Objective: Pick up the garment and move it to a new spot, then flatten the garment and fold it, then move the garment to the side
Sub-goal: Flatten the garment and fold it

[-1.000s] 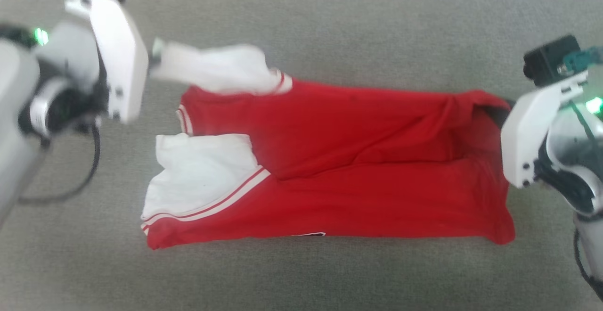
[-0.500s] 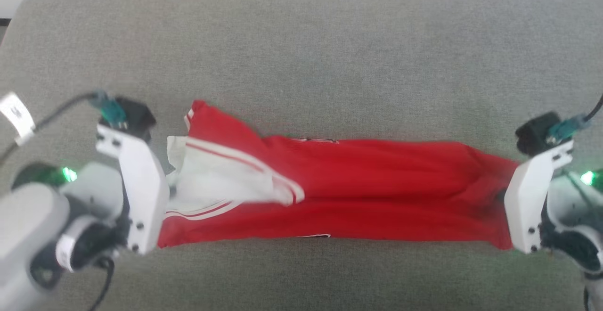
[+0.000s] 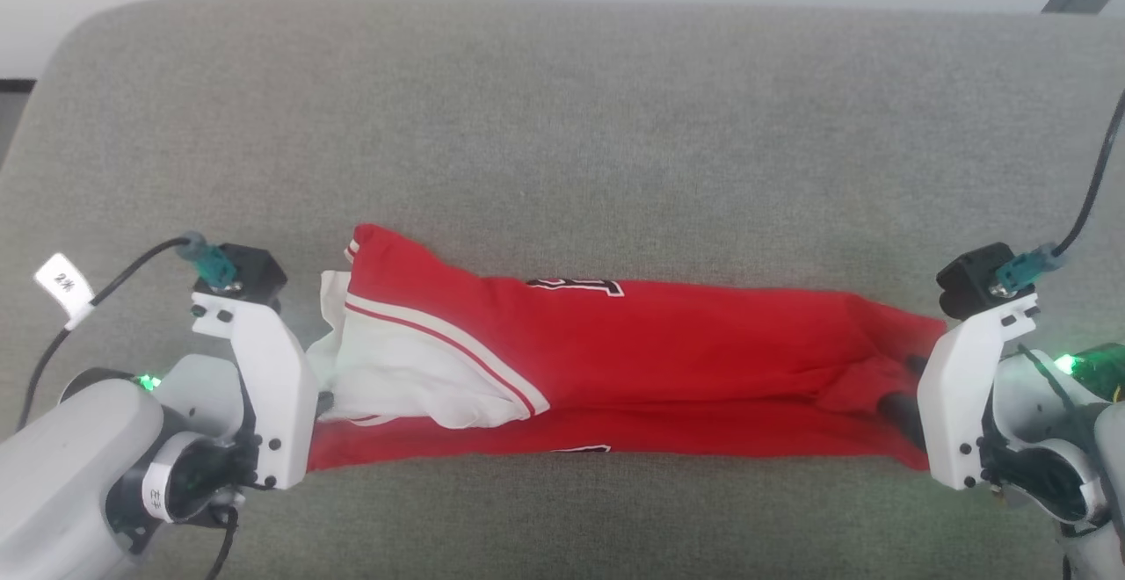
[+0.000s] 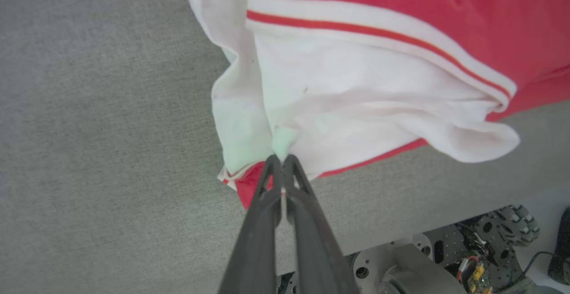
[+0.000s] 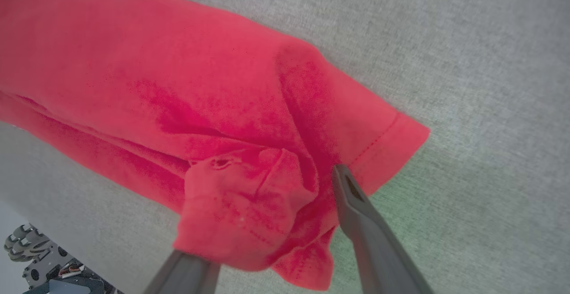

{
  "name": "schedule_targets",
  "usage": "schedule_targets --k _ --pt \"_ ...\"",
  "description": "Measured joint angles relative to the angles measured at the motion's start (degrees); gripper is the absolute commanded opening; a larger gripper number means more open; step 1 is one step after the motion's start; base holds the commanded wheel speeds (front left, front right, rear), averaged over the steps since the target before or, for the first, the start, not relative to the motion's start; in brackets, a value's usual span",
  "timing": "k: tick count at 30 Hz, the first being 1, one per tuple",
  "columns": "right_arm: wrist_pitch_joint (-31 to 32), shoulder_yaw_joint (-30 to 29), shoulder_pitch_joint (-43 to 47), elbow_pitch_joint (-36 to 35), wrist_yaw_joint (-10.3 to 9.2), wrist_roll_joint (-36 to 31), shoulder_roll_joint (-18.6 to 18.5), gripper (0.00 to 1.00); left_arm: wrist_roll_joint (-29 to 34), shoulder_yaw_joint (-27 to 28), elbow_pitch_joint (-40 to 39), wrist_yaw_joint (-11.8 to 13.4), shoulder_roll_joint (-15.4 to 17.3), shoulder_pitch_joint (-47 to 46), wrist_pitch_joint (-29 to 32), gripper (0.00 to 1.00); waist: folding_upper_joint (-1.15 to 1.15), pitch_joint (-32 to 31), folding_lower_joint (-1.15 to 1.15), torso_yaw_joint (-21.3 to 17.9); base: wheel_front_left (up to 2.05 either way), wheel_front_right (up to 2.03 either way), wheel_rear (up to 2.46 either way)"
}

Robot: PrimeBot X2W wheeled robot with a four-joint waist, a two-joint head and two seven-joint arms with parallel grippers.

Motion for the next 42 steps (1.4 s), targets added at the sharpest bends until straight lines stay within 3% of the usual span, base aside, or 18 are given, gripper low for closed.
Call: schedule_targets --k 10,21,29,36,37,38,39,42 --pt "2.53 -7.10 2.82 -1.16 0.00 1.98 2.18 1.00 0.24 2.33 0.91 -1.51 -0.81 3.15 -8.58 1.00 0.00 -3.83 0.00 0.26 0.00 0.00 0.00" --pt "5.92 -15.72 3.36 1.63 -0.01 -1.12 6.68 1.00 4.54 8.81 4.27 -4.08 -2.04 7.01 -30.98 1.00 0.00 -3.89 0.00 1.87 0.00 0.00 0.00" --pt "4.89 -15.51 0.53 9.54 -0.01 -0.98 8.44 1.00 6.97 13.79 10.60 -4.59 -4.93 10.96 -49.31 1.00 0.00 -2.50 0.00 4.35 0.00 0.00 0.00" --pt "1.96 -12.17 -3.29 15.67 -0.02 0.65 8.45 1.00 7.80 17.28 15.57 -6.58 -7.69 13.58 -55.21 1.00 0.00 -1.22 0.00 6.08 0.00 0.00 0.00" --pt "1.80 -11.79 -3.75 16.57 -0.02 1.27 8.37 0.91 8.11 17.78 16.19 -6.94 -8.12 13.99 -55.37 1.00 0.00 -1.10 0.00 6.26 0.00 0.00 0.00" --pt "1.67 -10.90 -4.16 17.25 -0.02 1.45 7.89 0.29 8.14 18.69 16.79 -7.34 -8.86 14.34 -55.59 1.00 0.00 -1.01 0.00 6.47 0.00 0.00 0.00" --pt "1.60 -9.88 -4.53 17.73 -0.02 1.55 7.32 0.00 8.22 19.58 17.44 -7.56 -9.53 14.69 -55.68 1.00 0.00 -0.92 0.00 6.67 0.00 0.00 0.00" --pt "0.14 -8.77 -5.22 18.96 -0.01 3.08 6.50 0.00 10.40 23.63 18.59 -9.16 -11.61 15.85 -55.72 1.00 0.00 -0.68 0.00 7.10 0.00 0.00 0.00"
